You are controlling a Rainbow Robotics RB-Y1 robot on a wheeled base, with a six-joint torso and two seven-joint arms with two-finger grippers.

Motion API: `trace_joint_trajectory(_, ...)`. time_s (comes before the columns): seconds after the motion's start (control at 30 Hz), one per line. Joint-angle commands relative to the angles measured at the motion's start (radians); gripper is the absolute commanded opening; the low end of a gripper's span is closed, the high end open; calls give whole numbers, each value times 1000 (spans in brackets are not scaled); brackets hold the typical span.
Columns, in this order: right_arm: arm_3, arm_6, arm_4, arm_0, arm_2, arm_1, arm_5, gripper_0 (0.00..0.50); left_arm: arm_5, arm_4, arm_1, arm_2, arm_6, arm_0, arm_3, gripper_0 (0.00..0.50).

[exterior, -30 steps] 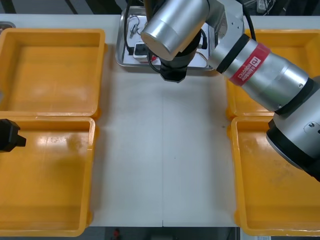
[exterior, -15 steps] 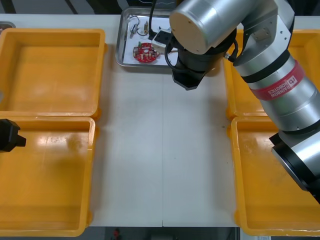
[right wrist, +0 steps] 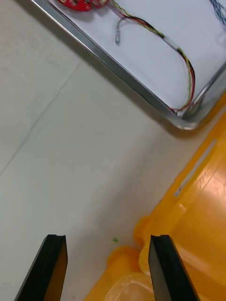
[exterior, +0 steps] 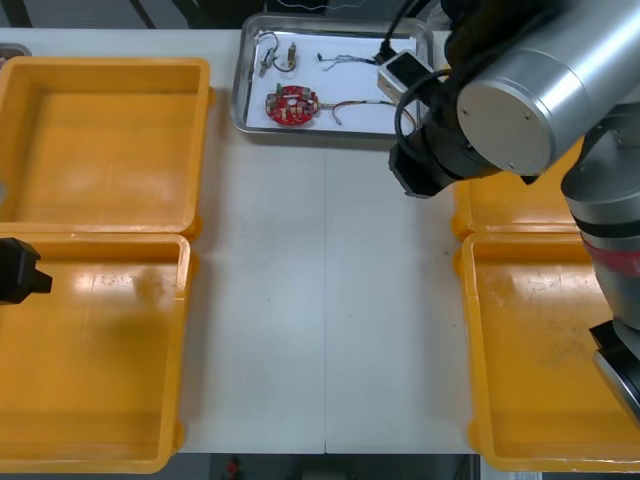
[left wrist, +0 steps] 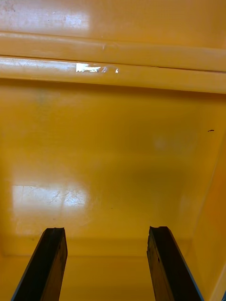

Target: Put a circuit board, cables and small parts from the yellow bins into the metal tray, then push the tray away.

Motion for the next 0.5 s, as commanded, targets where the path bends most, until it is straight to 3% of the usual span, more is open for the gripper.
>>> trace_joint_trajectory(0.03, -110, -61, -49, 82, -83, -79, 3, 500, 7, 6, 40, 28, -78, 20, -30, 500)
trace_joint_trajectory(0.23, -196, -70, -118, 208, -218, -151, 3, 500, 7, 6, 40, 28, -78, 20, -30, 500)
trace_joint_trajectory(0.5, -257, -76, -139, 346, -342, -214, 3, 500, 7, 6, 40, 28, -78, 20, -30, 500)
